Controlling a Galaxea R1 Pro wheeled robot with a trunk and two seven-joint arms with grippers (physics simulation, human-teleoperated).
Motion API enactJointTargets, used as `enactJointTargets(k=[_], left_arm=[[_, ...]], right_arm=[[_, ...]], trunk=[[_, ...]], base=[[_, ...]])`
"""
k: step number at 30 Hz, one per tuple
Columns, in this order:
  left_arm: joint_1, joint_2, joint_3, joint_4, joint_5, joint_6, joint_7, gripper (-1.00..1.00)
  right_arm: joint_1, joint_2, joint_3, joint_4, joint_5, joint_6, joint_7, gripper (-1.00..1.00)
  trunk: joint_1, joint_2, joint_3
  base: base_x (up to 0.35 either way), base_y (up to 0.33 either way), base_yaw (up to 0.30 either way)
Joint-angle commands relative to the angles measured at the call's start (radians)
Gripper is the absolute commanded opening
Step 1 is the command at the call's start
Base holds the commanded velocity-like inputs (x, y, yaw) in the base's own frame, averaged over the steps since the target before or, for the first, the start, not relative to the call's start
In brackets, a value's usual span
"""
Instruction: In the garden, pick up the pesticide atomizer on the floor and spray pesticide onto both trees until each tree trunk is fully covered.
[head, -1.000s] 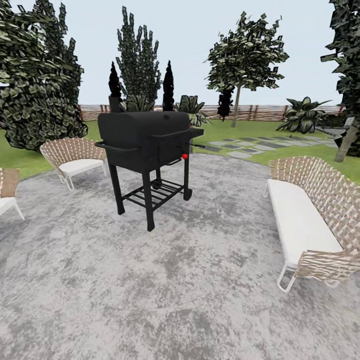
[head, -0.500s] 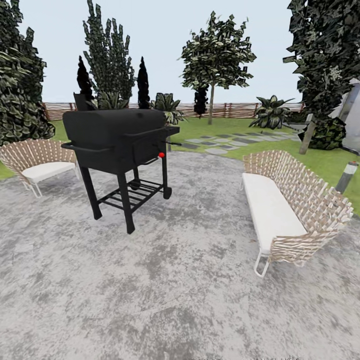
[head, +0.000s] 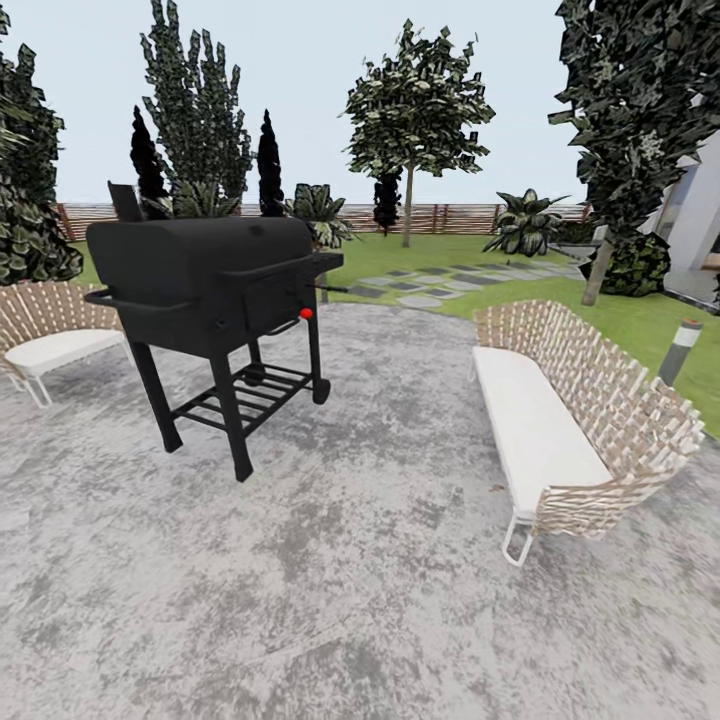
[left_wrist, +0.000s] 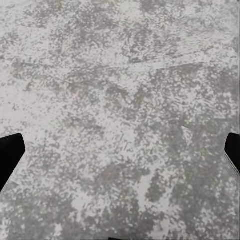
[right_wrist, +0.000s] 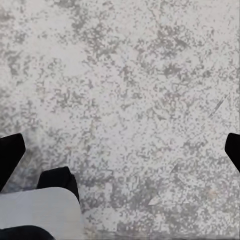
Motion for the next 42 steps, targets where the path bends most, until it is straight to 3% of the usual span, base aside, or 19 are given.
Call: enactJointTargets(k=[1, 2, 5, 10, 11, 14, 17, 22, 29, 42], left_arm=[[0.0, 0.0, 0.0, 0.0, 0.0, 0.0, 0.0, 1.0], [0.0, 0.0, 0.0, 0.0, 0.0, -0.001, 0.0, 1.0], [0.0, 0.0, 0.0, 0.0, 0.001, -0.001, 0.0, 1.0], [0.0, 0.0, -0.001, 0.0, 0.001, -0.002, 0.0, 1.0], [0.0, 0.0, -0.001, 0.0, 0.001, -0.003, 0.0, 1.0], [0.0, 0.0, -0.003, 0.0, 0.001, -0.003, 0.0, 1.0], [0.0, 0.0, -0.005, -0.001, 0.0, -0.003, 0.0, 1.0], [0.0, -0.001, -0.01, -0.003, -0.003, -0.002, -0.001, 1.0], [0.0, -0.011, -0.019, -0.006, -0.052, -0.002, -0.004, 1.0], [0.0, -0.011, -0.006, 0.001, -0.057, -0.003, -0.002, 1.0]], right_arm=[[0.0, 0.016, -0.001, 0.003, 0.0, 0.0, 0.0, 1.0], [-0.001, 0.031, 0.0, 0.005, 0.0, 0.0, 0.0, 1.0], [-0.001, 0.138, 0.001, 0.014, 0.002, -0.001, 0.0, 1.0], [-0.001, 0.191, 0.017, 0.052, 0.036, -0.001, 0.0, 1.0], [-0.001, 0.198, 0.056, 0.066, 0.062, -0.002, 0.0, 1.0], [-0.001, 0.204, 0.134, 0.075, 0.084, -0.004, -0.001, 1.0], [-0.001, 0.203, 0.165, 0.078, 0.088, -0.022, -0.002, 1.0], [-0.001, 0.201, 0.177, 0.079, 0.089, -0.033, -0.003, 1.0], [-0.001, 0.202, 0.182, 0.081, 0.094, -0.035, -0.004, 1.0], [0.0, 0.202, 0.182, 0.102, 0.094, -0.037, -0.005, 1.0]], trunk=[[0.0, 0.0, 0.0], [0.0, 0.0, 0.0], [0.0, 0.0, 0.0], [0.0, 0.0, 0.0], [0.0, 0.0, 0.0], [0.0, 0.0, 0.0], [0.0, 0.0, 0.0], [0.0, 0.0, 0.0], [0.0, 0.0, 0.0], [0.0, 0.0, 0.0]], base=[[0.345, 0.0, -0.003], [0.346, 0.0, -0.002], [0.348, 0.0, -0.001], [0.349, 0.0, 0.0], [0.349, 0.0, 0.0], [0.349, 0.0, 0.0], [0.35, 0.0, 0.0], [0.35, 0.0, 0.0], [0.349, 0.0, -0.001], [0.35, 0.01, -0.212]])
